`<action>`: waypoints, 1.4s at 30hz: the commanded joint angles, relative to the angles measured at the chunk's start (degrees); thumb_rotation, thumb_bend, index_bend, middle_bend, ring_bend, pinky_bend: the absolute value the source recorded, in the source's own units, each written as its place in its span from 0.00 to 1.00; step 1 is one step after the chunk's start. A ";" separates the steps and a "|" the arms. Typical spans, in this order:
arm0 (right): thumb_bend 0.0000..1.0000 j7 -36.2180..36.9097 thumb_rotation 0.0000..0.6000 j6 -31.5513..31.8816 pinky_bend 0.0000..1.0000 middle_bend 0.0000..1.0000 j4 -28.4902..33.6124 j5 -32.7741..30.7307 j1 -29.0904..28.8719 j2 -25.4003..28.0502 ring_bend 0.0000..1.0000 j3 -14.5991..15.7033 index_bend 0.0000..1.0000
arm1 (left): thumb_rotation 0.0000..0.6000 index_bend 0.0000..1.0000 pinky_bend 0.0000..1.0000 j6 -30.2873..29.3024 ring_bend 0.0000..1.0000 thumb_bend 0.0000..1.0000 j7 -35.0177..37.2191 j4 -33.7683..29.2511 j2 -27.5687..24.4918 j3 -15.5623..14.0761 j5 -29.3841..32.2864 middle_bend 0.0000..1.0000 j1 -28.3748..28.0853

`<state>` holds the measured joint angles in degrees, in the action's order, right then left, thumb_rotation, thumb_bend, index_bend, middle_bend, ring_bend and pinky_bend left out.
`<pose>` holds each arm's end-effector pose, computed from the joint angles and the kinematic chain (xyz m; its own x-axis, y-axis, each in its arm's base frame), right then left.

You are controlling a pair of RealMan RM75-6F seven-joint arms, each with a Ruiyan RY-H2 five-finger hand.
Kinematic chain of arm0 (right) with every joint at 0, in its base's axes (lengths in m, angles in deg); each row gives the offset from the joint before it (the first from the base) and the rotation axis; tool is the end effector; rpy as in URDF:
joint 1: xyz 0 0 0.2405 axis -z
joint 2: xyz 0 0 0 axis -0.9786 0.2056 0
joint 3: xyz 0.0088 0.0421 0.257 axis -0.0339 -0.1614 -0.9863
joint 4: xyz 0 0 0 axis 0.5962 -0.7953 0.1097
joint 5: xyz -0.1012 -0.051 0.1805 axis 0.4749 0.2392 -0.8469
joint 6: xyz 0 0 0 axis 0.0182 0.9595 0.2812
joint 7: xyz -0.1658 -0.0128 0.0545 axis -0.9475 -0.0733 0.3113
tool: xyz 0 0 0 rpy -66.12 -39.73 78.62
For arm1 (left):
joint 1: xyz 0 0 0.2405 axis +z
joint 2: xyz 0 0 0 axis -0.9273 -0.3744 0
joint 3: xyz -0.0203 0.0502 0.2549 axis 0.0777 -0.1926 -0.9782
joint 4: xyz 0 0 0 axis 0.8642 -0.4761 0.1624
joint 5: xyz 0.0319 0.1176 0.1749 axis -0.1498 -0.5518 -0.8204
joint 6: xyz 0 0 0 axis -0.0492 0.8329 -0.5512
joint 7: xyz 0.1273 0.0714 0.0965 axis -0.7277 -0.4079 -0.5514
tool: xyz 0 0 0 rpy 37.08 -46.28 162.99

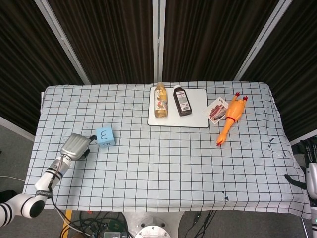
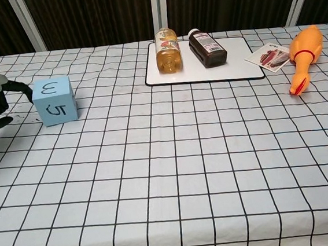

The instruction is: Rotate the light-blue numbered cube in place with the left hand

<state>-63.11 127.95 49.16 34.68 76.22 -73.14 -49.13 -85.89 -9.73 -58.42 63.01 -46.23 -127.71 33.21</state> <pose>-0.3556 -0.2108 0.1935 0.4312 0.0644 0.9000 -0.8933 0.1710 0.4157 -0.2475 0.3553 0.0255 0.6728 0.3226 0.6658 0.7380 -0.3552 -0.5737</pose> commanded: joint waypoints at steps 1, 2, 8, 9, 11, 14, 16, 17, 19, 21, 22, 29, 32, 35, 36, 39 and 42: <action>0.00 -0.01 1.00 -0.07 0.00 0.00 -0.12 -0.01 0.00 -0.13 0.00 0.04 0.00 | 1.00 0.24 0.78 1.38 0.82 0.43 -0.83 0.81 -0.17 0.37 1.17 0.83 -1.38; 0.00 -0.02 1.00 -0.05 0.00 0.00 -0.16 0.03 0.01 -0.18 0.00 0.08 0.00 | 1.00 0.24 0.78 1.87 0.82 0.43 -1.06 1.14 -0.19 0.49 1.59 0.83 -1.85; 0.00 0.24 1.00 -0.24 0.00 0.00 -0.60 -0.53 0.03 -0.32 0.00 -0.12 0.00 | 1.00 0.24 0.78 4.91 0.82 0.43 -3.70 2.93 -0.22 0.66 3.67 0.83 -5.18; 0.00 0.32 1.00 -0.25 0.00 0.00 -0.71 -0.59 0.03 -0.39 0.00 -0.16 0.00 | 1.00 0.24 0.78 5.43 0.82 0.44 -4.17 3.29 -0.21 0.81 4.24 0.83 -5.87; 0.00 0.46 1.00 -0.36 0.00 0.00 -0.91 -0.67 0.05 -0.52 0.00 -0.13 0.00 | 1.00 0.24 0.78 6.20 0.82 0.44 -4.66 3.90 -0.18 1.12 5.34 0.83 -6.87; 0.00 0.66 1.00 -0.68 0.00 0.00 -1.33 -0.82 0.03 -0.77 0.00 -0.03 0.00 | 1.00 0.24 0.78 7.14 0.82 0.44 -5.50 4.75 -0.16 1.32 6.84 0.83 -8.28; 0.00 0.81 1.00 -0.96 0.00 0.00 -1.64 -1.03 -0.03 -0.89 0.00 -0.05 0.00 | 1.00 0.24 0.78 7.54 0.82 0.44 -5.90 5.14 -0.15 1.25 7.73 0.83 -8.99; 0.00 0.88 1.00 -1.06 0.00 0.00 -1.75 -1.10 -0.07 -0.92 0.00 -0.09 0.00 | 1.00 0.24 0.78 7.66 0.82 0.44 -6.05 5.26 -0.14 1.16 8.05 0.83 -9.22; 0.00 0.98 1.00 -1.21 0.00 0.00 -1.94 -1.20 -0.14 -0.98 0.00 -0.15 0.00 | 1.00 0.24 0.78 7.86 0.82 0.44 -6.33 5.56 -0.14 0.84 8.61 0.83 -9.67; 0.00 1.03 1.00 -1.25 0.00 0.00 -2.02 -1.18 -0.17 -1.00 0.00 -0.17 0.00 | 1.00 0.24 0.78 8.03 0.82 0.45 -6.52 5.74 -0.16 0.52 8.91 0.83 -10.01; 0.00 1.05 1.00 -1.22 0.00 0.00 -2.03 -1.14 -0.18 -1.01 0.00 -0.18 0.00 | 1.00 0.24 0.78 8.04 0.82 0.45 -6.61 5.90 -0.13 0.35 8.94 0.83 -10.25; 0.00 0.85 1.00 -1.15 0.00 0.00 -1.82 -1.20 -0.17 -0.97 0.00 -0.26 0.00 | 1.00 0.24 0.78 6.60 0.82 0.45 -7.32 8.45 0.76 0.17 9.54 0.82 -11.31; 0.00 0.89 1.00 -1.01 0.00 0.00 -1.83 -1.32 -0.11 -0.88 0.00 -0.37 0.00 | 1.00 0.23 0.78 5.01 0.82 0.45 -8.35 9.09 0.92 0.44 10.92 0.82 -11.37; 0.00 1.05 1.00 -1.15 0.00 0.00 -1.93 -1.57 -0.12 -0.83 0.00 -0.48 0.00 | 1.00 0.22 0.79 3.96 0.82 0.45 -8.53 6.88 -0.20 1.30 12.73 0.83 -11.56; 0.00 1.09 1.00 -1.18 0.00 0.00 -1.96 -1.59 -0.12 -0.84 0.00 -0.48 0.00 | 1.00 0.22 0.79 3.78 0.82 0.45 -8.34 5.70 -0.77 1.69 13.37 0.83 -11.64; 0.00 1.23 1.00 -1.27 0.00 0.00 -2.12 -1.61 -0.11 -0.89 0.00 -0.46 0.00 | 1.00 0.22 0.80 5.40 0.84 0.45 -6.13 0.35 -3.41 3.25 17.08 0.84 -12.19; 0.00 1.51 1.00 -1.29 0.00 0.00 -2.35 -1.67 -0.06 -0.96 0.00 -0.47 0.00 | 1.00 0.22 0.81 8.34 0.85 0.45 -5.43 -4.22 -6.21 3.68 21.09 0.85 -13.79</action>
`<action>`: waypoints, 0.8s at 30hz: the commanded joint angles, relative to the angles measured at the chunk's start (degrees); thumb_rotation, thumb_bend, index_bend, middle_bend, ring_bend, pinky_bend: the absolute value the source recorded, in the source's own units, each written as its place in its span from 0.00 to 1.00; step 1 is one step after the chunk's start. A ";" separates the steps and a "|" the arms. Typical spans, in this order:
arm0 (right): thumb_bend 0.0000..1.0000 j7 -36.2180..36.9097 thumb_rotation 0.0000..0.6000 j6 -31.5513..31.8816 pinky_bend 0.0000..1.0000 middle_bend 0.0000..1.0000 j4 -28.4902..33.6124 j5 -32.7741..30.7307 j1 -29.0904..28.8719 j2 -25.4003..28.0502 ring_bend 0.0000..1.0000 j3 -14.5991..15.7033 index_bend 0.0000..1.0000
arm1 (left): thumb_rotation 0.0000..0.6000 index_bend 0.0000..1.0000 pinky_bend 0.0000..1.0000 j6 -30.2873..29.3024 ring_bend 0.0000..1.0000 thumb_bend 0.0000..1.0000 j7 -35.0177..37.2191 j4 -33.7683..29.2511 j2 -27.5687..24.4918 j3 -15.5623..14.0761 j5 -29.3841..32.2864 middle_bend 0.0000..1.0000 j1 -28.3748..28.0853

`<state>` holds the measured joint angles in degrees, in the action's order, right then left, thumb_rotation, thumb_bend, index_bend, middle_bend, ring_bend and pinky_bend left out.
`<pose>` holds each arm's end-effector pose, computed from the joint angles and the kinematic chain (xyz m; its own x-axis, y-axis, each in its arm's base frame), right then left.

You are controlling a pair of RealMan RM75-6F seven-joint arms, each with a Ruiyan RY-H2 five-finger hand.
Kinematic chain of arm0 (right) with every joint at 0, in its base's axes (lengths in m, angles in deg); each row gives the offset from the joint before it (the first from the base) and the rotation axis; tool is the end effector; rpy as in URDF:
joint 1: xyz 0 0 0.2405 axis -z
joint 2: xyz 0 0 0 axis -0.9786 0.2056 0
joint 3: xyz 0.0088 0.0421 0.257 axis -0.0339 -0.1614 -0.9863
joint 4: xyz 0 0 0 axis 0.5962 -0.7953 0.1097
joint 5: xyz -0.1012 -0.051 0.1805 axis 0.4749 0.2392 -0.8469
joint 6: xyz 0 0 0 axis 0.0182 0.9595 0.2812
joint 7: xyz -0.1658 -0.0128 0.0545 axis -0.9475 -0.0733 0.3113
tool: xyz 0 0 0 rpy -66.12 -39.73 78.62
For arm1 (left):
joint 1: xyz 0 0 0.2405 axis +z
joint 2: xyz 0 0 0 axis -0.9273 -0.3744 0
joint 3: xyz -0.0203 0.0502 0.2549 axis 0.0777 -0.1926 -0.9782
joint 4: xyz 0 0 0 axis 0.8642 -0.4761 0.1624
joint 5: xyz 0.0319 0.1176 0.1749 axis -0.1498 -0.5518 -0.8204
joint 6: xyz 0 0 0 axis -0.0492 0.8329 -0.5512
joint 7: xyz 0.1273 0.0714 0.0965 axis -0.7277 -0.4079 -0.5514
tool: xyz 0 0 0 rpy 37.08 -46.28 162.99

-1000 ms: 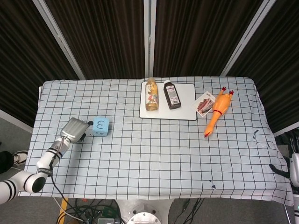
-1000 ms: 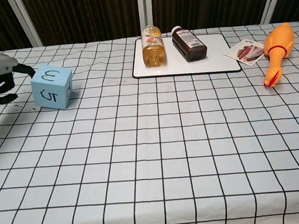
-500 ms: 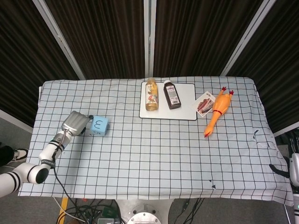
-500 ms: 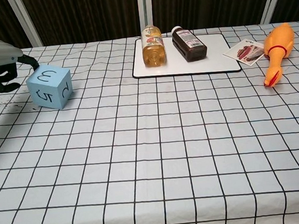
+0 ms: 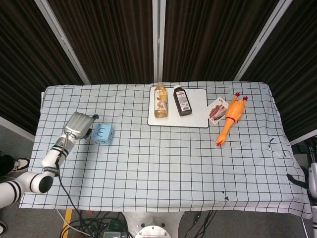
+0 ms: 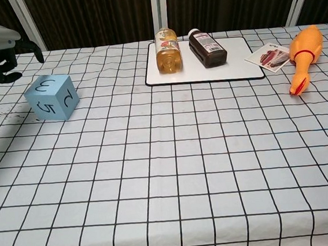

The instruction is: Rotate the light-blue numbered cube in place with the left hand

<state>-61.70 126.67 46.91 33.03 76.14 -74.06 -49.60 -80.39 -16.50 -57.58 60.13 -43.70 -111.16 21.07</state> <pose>-0.3672 -0.2122 0.1936 0.4239 0.0585 0.9038 -0.8916 0.2025 0.4051 -0.2047 0.4213 0.0515 0.6990 0.3018 0.6484 0.7150 -0.3150 -0.6242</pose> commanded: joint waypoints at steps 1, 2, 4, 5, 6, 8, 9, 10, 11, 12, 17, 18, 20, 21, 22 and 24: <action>0.00 0.24 1.00 -0.07 0.00 0.00 -0.23 -0.05 0.03 -0.09 0.00 0.01 0.00 | 1.00 0.21 0.81 3.40 0.85 0.47 0.84 -6.10 -3.88 0.94 5.90 0.86 -2.47; 0.00 0.36 1.00 -0.13 0.00 0.00 -0.31 -0.04 0.02 -0.14 0.00 0.03 0.00 | 1.00 0.21 0.81 3.69 0.85 0.50 0.35 -6.62 -4.06 0.71 7.01 0.86 -3.13; 0.00 0.73 1.00 -0.43 0.00 0.00 -0.61 0.04 -0.04 -0.21 0.00 0.14 0.00 | 1.00 0.22 0.82 4.38 0.86 0.56 -0.77 -7.13 -3.90 0.08 9.89 0.87 -4.88; 0.00 0.94 1.00 -0.58 0.00 0.00 -0.75 0.07 -0.06 -0.23 0.00 0.20 0.00 | 1.00 0.22 0.82 4.67 0.86 0.58 -1.29 -7.13 -3.71 -0.28 11.07 0.88 -5.68; 0.00 1.15 1.00 -0.72 0.00 0.00 -0.92 0.06 -0.08 -0.24 0.00 0.22 0.00 | 1.00 0.21 0.83 4.86 0.86 0.58 -1.82 -7.07 -3.44 -0.64 12.19 0.88 -6.47; 0.00 1.55 1.00 -0.86 0.00 0.00 -1.39 -0.06 -0.05 -0.35 0.00 0.23 0.00 | 1.00 0.21 0.83 5.06 0.87 0.59 -2.97 -6.67 -2.61 -1.55 14.56 0.88 -8.22; 0.00 1.83 1.00 -0.91 0.00 0.00 -1.65 -0.16 -0.02 -0.40 0.00 0.19 0.00 | 1.00 0.21 0.83 4.96 0.87 0.59 -3.55 -6.19 -2.03 -2.04 15.75 0.88 -9.13; 0.00 2.04 1.00 -0.96 0.00 0.00 -1.84 -0.24 0.00 -0.42 0.00 0.16 0.00 | 1.00 0.21 0.83 4.78 0.87 0.59 -3.96 -5.69 -1.55 -2.38 16.68 0.88 -9.78; 0.00 2.24 1.00 -1.00 0.00 0.00 -2.03 -0.33 0.03 -0.43 0.00 0.13 0.00 | 1.00 0.21 0.83 4.59 0.87 0.59 -4.32 -5.17 -1.07 -2.71 17.73 0.89 -10.39; 0.00 2.51 1.00 -1.05 0.00 0.00 -2.29 -0.46 0.07 -0.45 0.00 0.08 0.00 | 1.00 0.21 0.83 4.64 0.87 0.59 -4.64 -4.58 -0.52 -3.14 19.33 0.89 -11.20; 0.00 3.64 1.00 -1.47 0.00 0.00 -3.42 -0.92 0.17 -0.70 0.00 -0.03 0.00 | 1.00 0.22 0.84 7.26 0.87 0.60 -5.28 -2.61 0.40 -5.22 25.65 0.89 -14.83; 0.00 3.92 1.00 -1.62 0.00 0.00 -3.74 -0.99 0.17 -0.83 0.00 -0.02 0.00 | 1.00 0.22 0.84 7.61 0.87 0.60 -5.50 -2.23 0.59 -5.85 26.80 0.89 -15.67; 0.00 4.28 1.00 -1.82 0.00 0.00 -4.18 -1.04 0.16 -1.01 0.00 0.01 0.00 | 1.00 0.22 0.84 7.82 0.87 0.60 -5.64 -1.97 0.81 -6.69 28.19 0.89 -16.69; 0.00 4.45 1.00 -1.89 0.00 0.00 -4.37 -1.04 0.15 -1.09 0.00 0.02 0.00 | 1.00 0.22 0.84 7.80 0.87 0.60 -5.77 -1.90 0.90 -7.13 28.67 0.89 -17.14; 0.00 4.66 1.00 -1.98 0.00 0.00 -4.60 -1.04 0.13 -1.16 0.00 0.00 0.00 | 1.00 0.22 0.84 7.67 0.87 0.60 -5.91 -1.94 0.98 -7.72 29.20 0.89 -17.66; 0.00 5.00 1.00 -2.09 0.00 0.00 -4.88 -1.02 0.12 -1.24 0.00 -0.01 0.00 | 1.00 0.25 0.84 7.39 0.87 0.60 -6.01 -2.13 1.03 -8.50 29.86 0.89 -18.31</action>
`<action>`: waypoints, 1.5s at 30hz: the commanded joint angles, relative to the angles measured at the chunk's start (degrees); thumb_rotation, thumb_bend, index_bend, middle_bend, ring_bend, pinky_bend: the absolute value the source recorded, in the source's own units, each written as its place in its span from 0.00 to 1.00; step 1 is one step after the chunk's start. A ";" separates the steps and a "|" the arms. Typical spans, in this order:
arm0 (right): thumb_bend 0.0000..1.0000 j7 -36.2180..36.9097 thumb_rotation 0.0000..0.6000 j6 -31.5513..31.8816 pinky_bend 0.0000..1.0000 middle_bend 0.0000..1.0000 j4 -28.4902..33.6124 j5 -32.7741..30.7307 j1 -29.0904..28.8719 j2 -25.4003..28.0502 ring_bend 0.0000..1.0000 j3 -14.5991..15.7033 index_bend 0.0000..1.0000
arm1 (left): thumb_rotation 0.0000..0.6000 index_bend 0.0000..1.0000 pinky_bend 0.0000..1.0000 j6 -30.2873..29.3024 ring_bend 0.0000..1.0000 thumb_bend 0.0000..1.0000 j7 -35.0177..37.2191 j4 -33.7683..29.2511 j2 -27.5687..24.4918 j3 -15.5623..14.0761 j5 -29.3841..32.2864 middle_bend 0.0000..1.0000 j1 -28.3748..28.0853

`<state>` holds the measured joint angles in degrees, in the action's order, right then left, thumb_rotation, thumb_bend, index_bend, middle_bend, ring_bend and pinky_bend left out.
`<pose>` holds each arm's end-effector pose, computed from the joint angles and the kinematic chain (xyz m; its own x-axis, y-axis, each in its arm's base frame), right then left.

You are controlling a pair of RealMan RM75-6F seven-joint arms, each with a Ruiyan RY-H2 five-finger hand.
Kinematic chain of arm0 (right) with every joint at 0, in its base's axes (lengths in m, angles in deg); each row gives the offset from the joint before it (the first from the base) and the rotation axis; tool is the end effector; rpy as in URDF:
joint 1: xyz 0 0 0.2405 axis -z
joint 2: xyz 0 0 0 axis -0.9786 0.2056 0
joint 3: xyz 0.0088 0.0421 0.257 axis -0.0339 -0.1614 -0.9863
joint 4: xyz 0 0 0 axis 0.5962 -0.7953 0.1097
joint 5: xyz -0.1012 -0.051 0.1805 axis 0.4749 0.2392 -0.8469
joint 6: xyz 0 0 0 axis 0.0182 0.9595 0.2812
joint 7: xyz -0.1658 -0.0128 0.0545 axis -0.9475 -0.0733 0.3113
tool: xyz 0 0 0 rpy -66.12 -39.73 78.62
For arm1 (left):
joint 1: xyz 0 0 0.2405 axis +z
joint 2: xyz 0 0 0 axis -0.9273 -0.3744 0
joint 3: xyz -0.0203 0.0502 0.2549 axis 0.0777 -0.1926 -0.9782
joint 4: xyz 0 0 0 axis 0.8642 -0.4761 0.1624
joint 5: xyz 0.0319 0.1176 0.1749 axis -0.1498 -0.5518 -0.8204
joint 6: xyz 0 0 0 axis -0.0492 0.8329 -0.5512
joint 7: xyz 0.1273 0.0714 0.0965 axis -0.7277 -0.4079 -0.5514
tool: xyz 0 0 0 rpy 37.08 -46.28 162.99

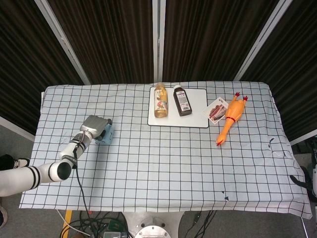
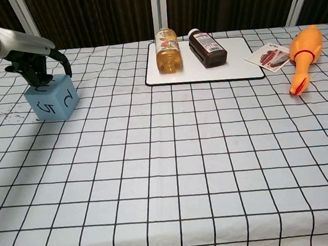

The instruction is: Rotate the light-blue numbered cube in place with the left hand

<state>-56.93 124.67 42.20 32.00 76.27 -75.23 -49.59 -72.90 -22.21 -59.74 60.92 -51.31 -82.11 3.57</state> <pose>-0.3871 -0.2105 0.1948 0.3976 0.0458 0.9164 -0.8964 0.2326 0.3773 -0.1623 0.4354 0.0172 0.6195 0.5191 0.5889 0.7748 -0.2838 -0.5649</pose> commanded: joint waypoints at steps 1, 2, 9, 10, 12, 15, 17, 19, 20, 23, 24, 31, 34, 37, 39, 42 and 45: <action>0.00 0.47 1.00 -0.11 0.00 0.00 -0.31 0.06 -0.01 -0.10 0.00 -0.01 0.00 | 1.00 0.27 0.84 -0.38 0.88 0.60 -0.28 -0.16 0.25 -1.27 1.03 0.89 -1.15; 0.00 0.59 1.00 -0.10 0.00 0.00 -0.44 0.09 0.00 -0.13 0.00 -0.02 0.00 | 1.00 0.29 0.84 -0.64 0.87 0.61 -0.22 -0.36 0.25 -1.48 1.02 0.89 -1.34; 0.00 0.88 1.00 -0.46 0.00 0.00 -0.94 -0.01 -0.06 -0.36 0.00 -0.06 0.00 | 1.00 0.35 0.84 -1.34 0.88 0.61 0.77 -2.67 -0.51 -2.46 -0.51 0.89 -2.35; 0.00 0.86 1.00 -0.58 0.00 0.00 -0.88 -0.04 -0.07 -0.34 0.00 -0.02 0.00 | 1.00 0.36 0.84 -1.25 0.88 0.61 0.71 -3.07 -0.67 -2.82 -0.65 0.89 -2.62; 0.00 0.80 1.00 -0.73 0.00 0.00 -0.88 -0.14 -0.10 -0.34 0.00 -0.04 0.00 | 1.00 0.37 0.84 -1.16 0.88 0.61 0.60 -3.85 -1.02 -3.39 -0.78 0.89 -3.06; 0.00 0.75 1.00 -0.81 0.00 0.00 -0.87 -0.25 -0.13 -0.38 0.00 -0.12 0.00 | 1.00 0.37 0.84 -1.40 0.88 0.61 0.71 -5.47 -1.70 -4.06 -1.11 0.89 -3.62; 0.00 0.80 1.00 -0.83 0.00 0.00 -0.86 -0.21 -0.16 -0.43 0.00 -0.14 0.00 | 1.00 0.38 0.84 -1.85 0.88 0.62 0.82 -6.66 -2.18 -4.42 -1.51 0.89 -3.89; 0.00 0.98 1.00 -0.75 0.00 0.00 -0.85 -0.10 -0.15 -0.48 0.00 -0.15 0.00 | 1.00 0.38 0.84 -2.73 0.88 0.62 0.63 -8.00 -2.63 -4.86 -2.26 0.89 -4.10; 0.00 0.95 1.00 -0.71 0.00 0.00 -0.88 -0.09 -0.15 -0.50 0.00 -0.16 0.00 | 1.00 0.38 0.84 -3.08 0.88 0.62 0.50 -8.67 -2.87 -5.06 -2.60 0.89 -4.19; 0.00 0.86 1.00 -0.65 0.00 0.00 -0.87 -0.17 -0.12 -0.53 0.00 -0.24 0.00 | 1.00 0.39 0.84 -4.13 0.88 0.62 0.44 -10.99 -3.66 -5.64 -3.63 0.89 -4.23; 0.00 0.81 1.00 -0.64 0.00 0.00 -0.85 -0.19 -0.13 -0.48 0.00 -0.28 0.00 | 1.00 0.40 0.84 -4.56 0.88 0.62 0.32 -11.77 -3.89 -5.94 -4.17 0.89 -4.19; 0.00 0.62 1.00 0.45 0.00 0.00 -0.02 0.10 0.03 0.03 0.00 -0.70 0.00 | 1.00 0.41 0.84 -6.91 0.88 0.62 -0.14 -14.64 -4.37 -7.93 -7.24 0.89 -3.05; 0.00 0.40 1.00 0.65 0.00 0.00 0.26 0.31 0.12 0.14 0.00 -0.59 0.00 | 1.00 0.42 0.84 -7.79 0.88 0.62 0.06 -15.80 -4.80 -8.33 -8.10 0.89 -2.53; 0.00 0.22 1.00 0.76 0.00 0.00 0.39 0.26 0.21 0.22 0.00 -0.59 0.00 | 1.00 0.42 0.84 -8.30 0.88 0.62 0.47 -16.88 -5.45 -8.45 -8.82 0.89 -2.13; 0.00 0.10 1.00 0.79 0.00 0.00 0.50 0.20 0.24 0.24 0.00 -0.60 0.00 | 1.00 0.43 0.84 -8.42 0.88 0.62 0.84 -17.42 -5.90 -8.41 -9.22 0.89 -1.92; 0.00 -0.18 1.00 0.90 0.00 0.00 0.72 0.31 0.23 0.24 0.00 -0.59 0.00 | 1.00 0.43 0.84 -8.39 0.88 0.62 1.11 -18.25 -6.74 -8.56 -9.65 0.89 -1.77; 0.00 -0.53 1.00 0.92 0.00 0.00 1.01 0.46 0.14 0.27 0.00 -0.57 0.00 | 1.00 0.44 0.84 -8.49 0.88 0.62 1.64 -18.86 -7.27 -8.63 -10.07 0.89 -1.40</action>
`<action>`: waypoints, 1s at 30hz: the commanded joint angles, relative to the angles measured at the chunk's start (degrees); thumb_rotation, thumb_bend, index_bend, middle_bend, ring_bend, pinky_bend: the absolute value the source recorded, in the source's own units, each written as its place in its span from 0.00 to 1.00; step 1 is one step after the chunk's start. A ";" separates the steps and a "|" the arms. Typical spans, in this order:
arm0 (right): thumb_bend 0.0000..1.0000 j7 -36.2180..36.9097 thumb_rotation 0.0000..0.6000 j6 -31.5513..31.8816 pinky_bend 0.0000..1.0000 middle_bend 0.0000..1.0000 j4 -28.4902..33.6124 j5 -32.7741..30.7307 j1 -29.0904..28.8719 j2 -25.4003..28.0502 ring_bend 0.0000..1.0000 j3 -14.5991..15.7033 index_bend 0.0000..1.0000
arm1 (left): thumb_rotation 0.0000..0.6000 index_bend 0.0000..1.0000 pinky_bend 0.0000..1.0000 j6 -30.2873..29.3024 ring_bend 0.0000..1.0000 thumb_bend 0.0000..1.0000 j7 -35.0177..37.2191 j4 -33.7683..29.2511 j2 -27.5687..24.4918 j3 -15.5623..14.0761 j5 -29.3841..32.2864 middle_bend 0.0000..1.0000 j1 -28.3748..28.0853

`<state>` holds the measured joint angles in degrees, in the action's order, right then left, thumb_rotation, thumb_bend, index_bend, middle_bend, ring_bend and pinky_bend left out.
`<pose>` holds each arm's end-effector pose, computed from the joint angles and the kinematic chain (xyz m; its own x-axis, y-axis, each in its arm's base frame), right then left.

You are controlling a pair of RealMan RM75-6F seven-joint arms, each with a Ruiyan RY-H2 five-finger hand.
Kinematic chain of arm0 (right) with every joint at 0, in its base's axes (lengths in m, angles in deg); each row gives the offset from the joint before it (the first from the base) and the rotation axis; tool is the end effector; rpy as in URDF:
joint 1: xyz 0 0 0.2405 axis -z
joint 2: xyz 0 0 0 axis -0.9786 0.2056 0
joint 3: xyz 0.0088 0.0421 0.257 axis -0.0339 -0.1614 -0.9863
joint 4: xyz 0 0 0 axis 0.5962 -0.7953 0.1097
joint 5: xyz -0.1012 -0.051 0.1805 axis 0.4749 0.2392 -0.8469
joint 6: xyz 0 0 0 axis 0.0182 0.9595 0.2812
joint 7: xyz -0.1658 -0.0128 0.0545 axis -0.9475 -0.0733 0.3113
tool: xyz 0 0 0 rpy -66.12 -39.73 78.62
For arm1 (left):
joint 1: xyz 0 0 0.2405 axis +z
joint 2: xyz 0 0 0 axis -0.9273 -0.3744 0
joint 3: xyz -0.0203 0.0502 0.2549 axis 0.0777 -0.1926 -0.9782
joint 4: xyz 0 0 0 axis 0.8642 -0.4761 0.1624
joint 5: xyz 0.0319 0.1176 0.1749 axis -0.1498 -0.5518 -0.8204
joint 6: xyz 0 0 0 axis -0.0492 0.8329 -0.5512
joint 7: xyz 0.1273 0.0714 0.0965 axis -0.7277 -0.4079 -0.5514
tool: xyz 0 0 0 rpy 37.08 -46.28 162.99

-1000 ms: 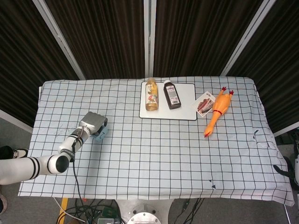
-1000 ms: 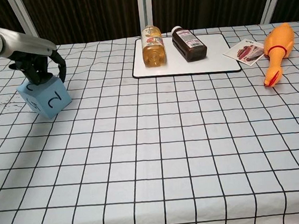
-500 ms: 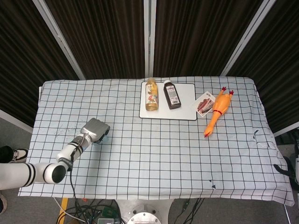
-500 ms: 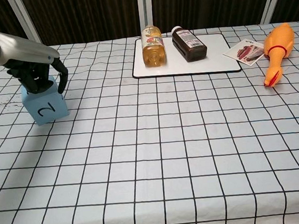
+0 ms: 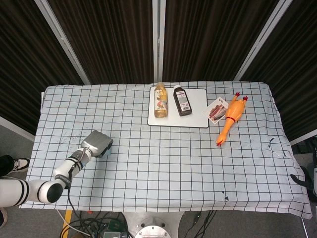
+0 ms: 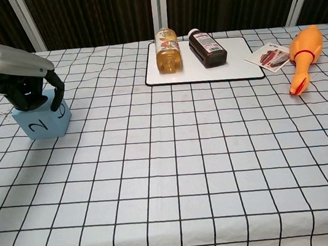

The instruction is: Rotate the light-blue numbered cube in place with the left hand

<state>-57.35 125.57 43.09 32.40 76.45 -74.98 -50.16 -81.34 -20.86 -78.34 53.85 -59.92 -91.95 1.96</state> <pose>-0.3819 -0.2116 0.1976 0.3973 0.0664 0.9153 -0.8997 0.2246 0.3742 -0.1479 0.3668 0.0224 0.7124 0.4966 0.4959 0.6997 -0.4482 -0.5564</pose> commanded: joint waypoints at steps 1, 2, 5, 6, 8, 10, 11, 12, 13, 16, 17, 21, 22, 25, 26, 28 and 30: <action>0.00 -0.23 1.00 0.06 0.00 0.00 0.24 0.11 -0.07 0.05 0.00 -0.01 0.00 | 1.00 0.44 0.84 -0.14 0.88 0.62 0.69 -0.60 -0.42 0.09 -0.58 0.89 0.44; 0.00 -0.33 1.00 0.10 0.00 0.00 0.35 0.17 -0.09 0.08 0.00 -0.02 0.00 | 1.00 0.44 0.84 -0.29 0.88 0.62 1.03 -0.96 -0.64 0.21 -1.02 0.89 0.67; 0.00 -0.68 1.00 0.16 0.00 0.00 0.67 0.39 -0.13 0.13 0.00 0.09 0.00 | 1.00 0.44 0.84 -1.98 0.88 0.62 2.56 -3.39 -1.78 0.78 -3.91 0.89 2.23; 0.00 -0.78 1.00 0.10 0.00 0.00 0.76 0.50 -0.17 0.13 0.00 0.18 0.00 | 1.00 0.44 0.84 -3.58 0.88 0.62 3.57 -4.92 -2.38 1.05 -5.95 0.89 3.54; 0.00 -0.86 1.00 -0.09 0.00 0.00 0.79 0.66 -0.24 0.12 0.00 0.33 0.00 | 1.00 0.45 0.84 -7.30 0.88 0.61 5.56 -7.53 -3.30 1.22 -10.18 0.89 6.56; 0.00 -0.87 1.00 -0.38 0.00 0.00 0.69 0.93 -0.34 0.19 0.00 0.58 0.00 | 1.00 0.45 0.84 -14.36 0.87 0.61 8.32 -10.14 -4.04 0.87 -16.68 0.87 11.80; 0.00 -0.85 1.00 -0.42 0.00 0.00 0.65 1.09 -0.36 0.26 0.00 0.66 0.00 | 1.00 0.45 0.83 -18.37 0.86 0.60 9.40 -10.75 -4.05 0.52 -19.85 0.86 14.54; 0.00 -0.82 1.00 -0.37 0.00 0.00 0.61 1.28 -0.37 0.34 0.00 0.73 0.00 | 1.00 0.45 0.82 -22.89 0.84 0.60 10.34 -10.85 -3.80 0.08 -23.11 0.84 17.53; 0.00 -0.75 1.00 -0.22 0.00 0.00 0.57 1.66 -0.37 0.47 0.00 0.85 0.00 | 1.00 0.44 0.80 -29.57 0.81 0.59 11.20 -10.10 -3.00 -0.59 -27.38 0.80 21.77; 0.00 -0.86 1.00 0.26 0.00 0.00 0.59 3.23 -0.42 0.92 0.00 1.44 0.00 | 1.00 0.36 0.70 -44.41 0.64 0.56 11.01 -4.67 0.17 -2.10 -34.77 0.63 31.54; 0.00 -1.03 1.00 0.41 0.00 0.00 0.66 3.82 -0.43 1.08 0.00 1.70 0.00 | 1.00 0.32 0.65 -47.15 0.54 0.53 11.49 -3.33 0.86 -2.38 -35.38 0.56 33.97; 0.00 -2.03 1.00 1.17 0.00 0.00 1.02 6.37 -0.47 1.46 0.00 2.88 0.00 | 1.00 0.23 0.39 -52.27 0.21 0.40 15.21 0.82 1.53 -3.11 -34.74 0.25 41.63; 0.00 -2.34 1.00 1.23 0.00 0.00 0.92 6.82 -0.51 1.35 0.00 3.15 0.00 | 1.00 0.22 0.34 -53.17 0.16 0.38 15.99 3.06 1.83 -3.11 -34.82 0.20 43.36; 0.00 -3.17 1.00 0.77 0.00 0.00 0.83 7.14 -0.62 1.18 0.00 3.70 0.00 | 1.00 0.20 0.19 -54.75 0.04 0.31 18.48 8.98 3.32 -2.86 -35.02 0.07 47.44; 0.00 -3.52 1.00 0.74 0.00 0.00 0.83 7.19 -0.62 1.16 0.00 3.80 0.00 | 1.00 0.19 0.16 -54.81 0.03 0.30 19.82 10.21 3.65 -2.72 -35.29 0.06 48.40; 0.00 -4.34 1.00 0.87 0.00 0.00 0.91 7.39 -0.61 1.12 0.00 3.99 0.00 | 1.00 0.18 0.14 -54.70 0.02 0.29 22.25 12.62 4.15 -2.42 -36.20 0.04 50.15; 0.00 -5.10 1.00 1.25 0.00 0.00 1.23 7.59 -0.55 1.08 0.00 4.05 0.00 | 1.00 0.18 0.13 -55.24 0.02 0.29 23.38 15.13 4.86 -1.75 -37.60 0.04 51.43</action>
<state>-62.10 126.60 44.15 39.84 75.87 -73.86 -46.19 -135.16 0.28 -66.43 57.21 -62.12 -127.38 51.29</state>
